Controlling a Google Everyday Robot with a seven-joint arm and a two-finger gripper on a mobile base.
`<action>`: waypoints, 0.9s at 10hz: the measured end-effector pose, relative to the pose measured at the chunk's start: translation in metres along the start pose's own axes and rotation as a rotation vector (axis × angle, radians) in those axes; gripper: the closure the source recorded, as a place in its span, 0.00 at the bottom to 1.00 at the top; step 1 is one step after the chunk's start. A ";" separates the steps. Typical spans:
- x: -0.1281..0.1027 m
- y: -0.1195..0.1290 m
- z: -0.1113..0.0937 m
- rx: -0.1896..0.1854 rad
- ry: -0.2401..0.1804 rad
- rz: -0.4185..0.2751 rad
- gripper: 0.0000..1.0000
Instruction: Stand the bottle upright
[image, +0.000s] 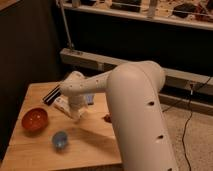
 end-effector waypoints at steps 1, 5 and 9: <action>0.002 0.001 0.002 -0.001 0.003 -0.002 0.35; 0.001 0.003 0.010 -0.007 0.001 -0.001 0.35; 0.000 0.008 0.019 -0.012 0.017 -0.007 0.42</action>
